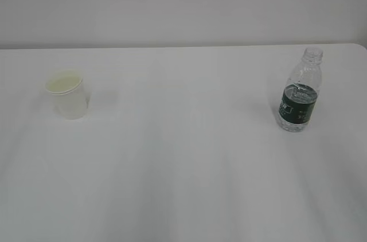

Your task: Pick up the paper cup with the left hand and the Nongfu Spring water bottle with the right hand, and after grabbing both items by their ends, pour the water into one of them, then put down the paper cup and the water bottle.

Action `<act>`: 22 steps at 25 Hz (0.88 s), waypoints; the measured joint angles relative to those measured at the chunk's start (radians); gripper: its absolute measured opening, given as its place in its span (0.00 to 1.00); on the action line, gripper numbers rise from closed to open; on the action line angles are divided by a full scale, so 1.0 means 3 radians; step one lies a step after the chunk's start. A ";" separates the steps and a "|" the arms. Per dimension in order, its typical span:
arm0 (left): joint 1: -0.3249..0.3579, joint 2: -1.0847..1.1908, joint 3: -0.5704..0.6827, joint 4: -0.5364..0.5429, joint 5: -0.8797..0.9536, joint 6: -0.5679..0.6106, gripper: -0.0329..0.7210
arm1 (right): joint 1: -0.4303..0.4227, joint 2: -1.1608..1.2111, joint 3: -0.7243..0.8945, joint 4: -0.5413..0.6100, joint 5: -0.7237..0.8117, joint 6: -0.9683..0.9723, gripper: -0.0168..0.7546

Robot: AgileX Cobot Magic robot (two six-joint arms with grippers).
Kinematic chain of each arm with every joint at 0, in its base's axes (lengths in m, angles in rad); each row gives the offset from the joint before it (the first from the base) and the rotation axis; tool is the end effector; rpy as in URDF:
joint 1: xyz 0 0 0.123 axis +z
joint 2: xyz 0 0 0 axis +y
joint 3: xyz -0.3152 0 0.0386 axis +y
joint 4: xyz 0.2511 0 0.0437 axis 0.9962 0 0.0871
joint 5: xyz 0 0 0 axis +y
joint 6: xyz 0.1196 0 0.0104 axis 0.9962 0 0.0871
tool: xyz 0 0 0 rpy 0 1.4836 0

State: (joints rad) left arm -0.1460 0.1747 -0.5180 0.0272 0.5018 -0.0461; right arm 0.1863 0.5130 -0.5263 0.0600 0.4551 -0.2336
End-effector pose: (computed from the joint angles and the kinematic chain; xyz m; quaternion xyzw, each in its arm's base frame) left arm 0.0376 -0.0039 0.3329 0.0408 0.7307 -0.0525 0.6795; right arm 0.1049 0.0230 0.3167 -0.1567 0.8054 0.0127 0.5715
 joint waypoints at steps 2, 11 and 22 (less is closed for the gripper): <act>0.0000 -0.0056 0.0000 -0.0013 0.0110 0.0000 0.82 | 0.0000 -0.0143 -0.0013 -0.0037 0.0068 0.0000 0.79; 0.0000 -0.0093 -0.0213 -0.0091 0.0759 0.0123 0.81 | 0.0000 -0.0633 -0.0015 -0.0409 0.0820 0.0216 0.79; 0.0000 -0.0098 -0.0225 -0.0314 0.1371 0.0257 0.79 | 0.0000 -0.1112 -0.0021 -0.0612 0.1565 0.0512 0.79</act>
State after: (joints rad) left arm -0.1460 0.1453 -0.5855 -0.0668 0.9133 0.0309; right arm 0.1863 0.1795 -0.5325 -0.1236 0.9245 -0.0801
